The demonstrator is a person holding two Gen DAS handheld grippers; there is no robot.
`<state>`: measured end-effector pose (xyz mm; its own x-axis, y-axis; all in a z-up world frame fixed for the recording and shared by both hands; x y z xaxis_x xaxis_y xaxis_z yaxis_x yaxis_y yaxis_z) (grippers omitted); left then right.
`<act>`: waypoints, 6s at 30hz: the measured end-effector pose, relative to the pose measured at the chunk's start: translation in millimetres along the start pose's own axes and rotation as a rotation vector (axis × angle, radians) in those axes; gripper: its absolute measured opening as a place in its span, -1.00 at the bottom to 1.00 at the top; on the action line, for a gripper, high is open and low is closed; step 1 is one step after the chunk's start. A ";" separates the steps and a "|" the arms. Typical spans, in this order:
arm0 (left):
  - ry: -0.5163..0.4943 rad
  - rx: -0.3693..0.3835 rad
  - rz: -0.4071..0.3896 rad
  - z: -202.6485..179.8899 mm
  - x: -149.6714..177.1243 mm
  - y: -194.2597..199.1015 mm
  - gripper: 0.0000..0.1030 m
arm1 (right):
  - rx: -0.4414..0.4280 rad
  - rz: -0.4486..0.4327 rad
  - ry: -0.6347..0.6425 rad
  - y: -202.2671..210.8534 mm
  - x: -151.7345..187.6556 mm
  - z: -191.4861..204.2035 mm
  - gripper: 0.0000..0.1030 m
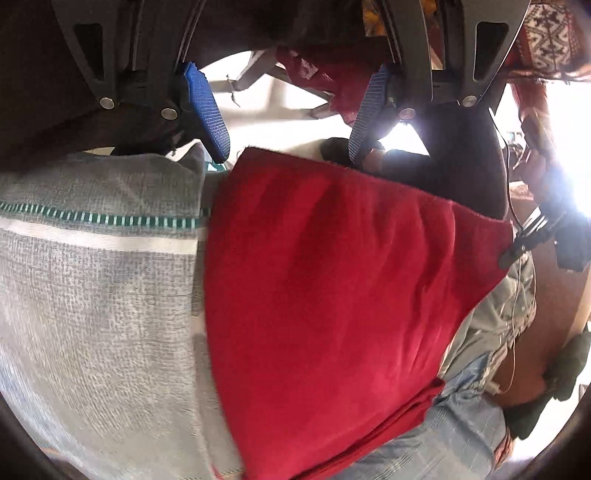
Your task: Fold small clothes
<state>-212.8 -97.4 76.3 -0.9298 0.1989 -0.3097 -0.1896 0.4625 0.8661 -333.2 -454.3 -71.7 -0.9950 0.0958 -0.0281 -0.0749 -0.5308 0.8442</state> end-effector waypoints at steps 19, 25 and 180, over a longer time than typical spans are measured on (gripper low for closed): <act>0.090 -0.081 0.137 32.8 29.9 -45.8 -0.52 | -0.166 -0.187 0.043 32.4 -19.0 10.0 -0.43; 0.076 -0.090 0.123 30.3 33.5 -49.3 -0.52 | -0.113 -0.148 0.084 17.6 -23.4 20.1 -0.43; 0.285 -0.307 -0.207 149.2 -200.2 -75.4 0.49 | 0.380 -0.240 0.526 -104.5 -396.4 265.8 -0.01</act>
<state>34.7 -43.2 14.5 -0.9039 -0.1359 -0.4056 -0.4252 0.1821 0.8866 86.5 -213.0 -6.6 -0.8609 -0.2984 -0.4121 -0.3639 -0.2052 0.9086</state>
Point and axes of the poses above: each gripper's, at about its wrist camera, not at the fingertips, and y roughly against the way its jaws point, z to its left, x to its underside, the point moved 4 cm from there along -y, roughly the way its jaws point, and after that the axes turned 7 degrees about z, right-handed, at the moved point
